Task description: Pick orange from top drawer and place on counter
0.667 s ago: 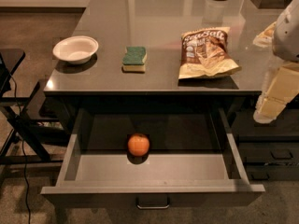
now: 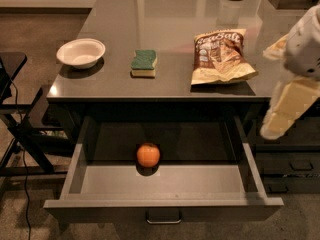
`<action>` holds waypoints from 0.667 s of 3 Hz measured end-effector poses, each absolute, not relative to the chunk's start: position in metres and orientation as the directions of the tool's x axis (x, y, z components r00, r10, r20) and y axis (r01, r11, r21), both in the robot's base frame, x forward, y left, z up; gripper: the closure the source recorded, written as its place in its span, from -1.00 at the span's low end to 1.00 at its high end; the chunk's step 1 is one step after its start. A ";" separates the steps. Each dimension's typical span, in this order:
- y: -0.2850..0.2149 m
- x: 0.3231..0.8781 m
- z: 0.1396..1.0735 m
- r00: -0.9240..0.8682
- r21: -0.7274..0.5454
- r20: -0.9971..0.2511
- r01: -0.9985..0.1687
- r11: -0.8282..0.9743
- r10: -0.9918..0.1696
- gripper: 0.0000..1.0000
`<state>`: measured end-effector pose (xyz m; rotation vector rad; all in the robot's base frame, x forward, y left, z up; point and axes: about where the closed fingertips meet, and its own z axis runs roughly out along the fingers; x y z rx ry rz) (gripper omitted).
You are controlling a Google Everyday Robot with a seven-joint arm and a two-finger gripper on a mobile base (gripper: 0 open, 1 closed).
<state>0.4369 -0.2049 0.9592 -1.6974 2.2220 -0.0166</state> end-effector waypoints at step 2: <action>-0.181 0.430 0.925 -0.236 -0.133 -0.333 -0.947 0.294 -0.913 -1.00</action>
Offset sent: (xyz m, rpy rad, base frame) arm -0.0045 0.0187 -0.0276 0.0730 0.0460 0.0046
